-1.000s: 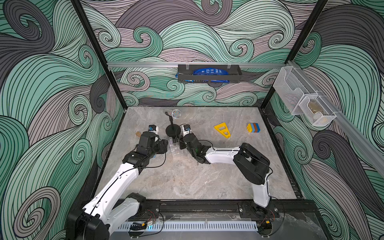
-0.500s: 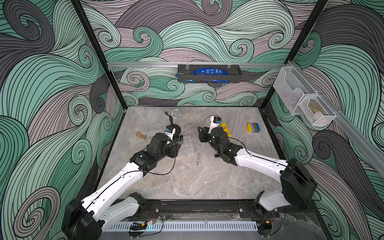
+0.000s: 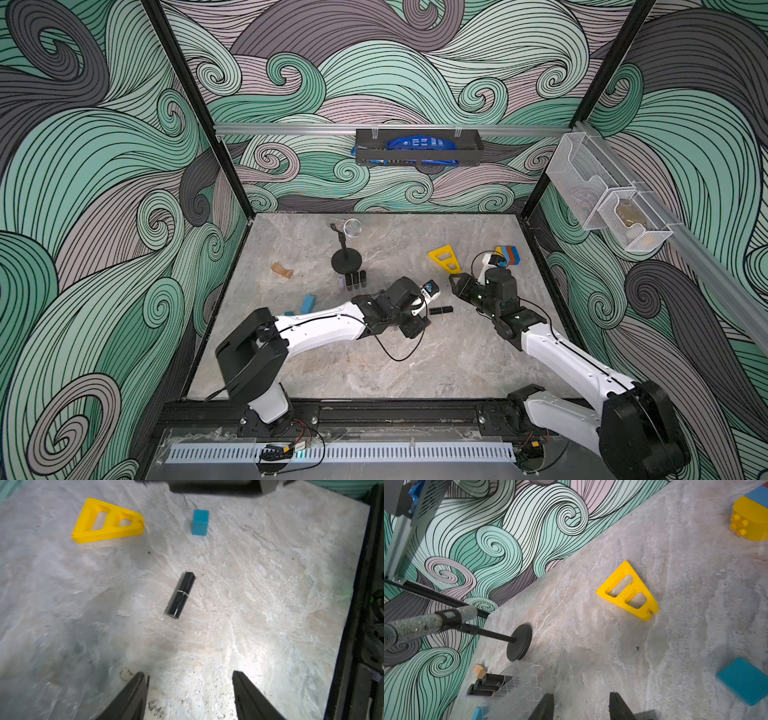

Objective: Arrange the lipsticks in the organizer
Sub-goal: Pick up the lipstick at the center of the board.

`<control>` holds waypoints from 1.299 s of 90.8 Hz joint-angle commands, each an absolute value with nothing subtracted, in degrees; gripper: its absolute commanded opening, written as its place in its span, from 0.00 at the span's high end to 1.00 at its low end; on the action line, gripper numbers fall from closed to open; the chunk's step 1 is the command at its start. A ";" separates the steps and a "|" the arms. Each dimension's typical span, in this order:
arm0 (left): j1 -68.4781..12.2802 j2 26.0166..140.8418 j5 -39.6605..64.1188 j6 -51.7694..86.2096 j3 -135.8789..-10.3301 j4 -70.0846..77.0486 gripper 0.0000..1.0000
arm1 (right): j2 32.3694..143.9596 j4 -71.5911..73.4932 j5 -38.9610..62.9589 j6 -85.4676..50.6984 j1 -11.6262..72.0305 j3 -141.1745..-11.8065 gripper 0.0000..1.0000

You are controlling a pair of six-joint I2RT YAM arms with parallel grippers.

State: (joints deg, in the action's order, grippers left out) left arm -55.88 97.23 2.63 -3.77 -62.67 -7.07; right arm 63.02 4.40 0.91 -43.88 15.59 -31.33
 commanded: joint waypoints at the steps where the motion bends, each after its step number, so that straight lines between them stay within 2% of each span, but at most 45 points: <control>1: -55.90 101.21 5.11 -7.91 -67.48 -5.88 0.33 | 61.89 3.28 6.33 -45.49 14.00 -30.22 0.51; 18: -55.81 108.94 2.26 -10.05 -74.07 -5.92 0.37 | 61.28 3.36 6.49 -45.62 13.46 -29.07 0.51; 46: -55.72 118.84 3.50 -12.06 -83.31 -9.59 0.44 | 59.86 1.92 5.98 -45.17 12.94 -28.52 0.51; 118: -55.37 127.05 1.85 -15.19 -85.77 -11.38 0.57 | 61.99 3.60 7.51 -46.29 12.66 -28.65 0.51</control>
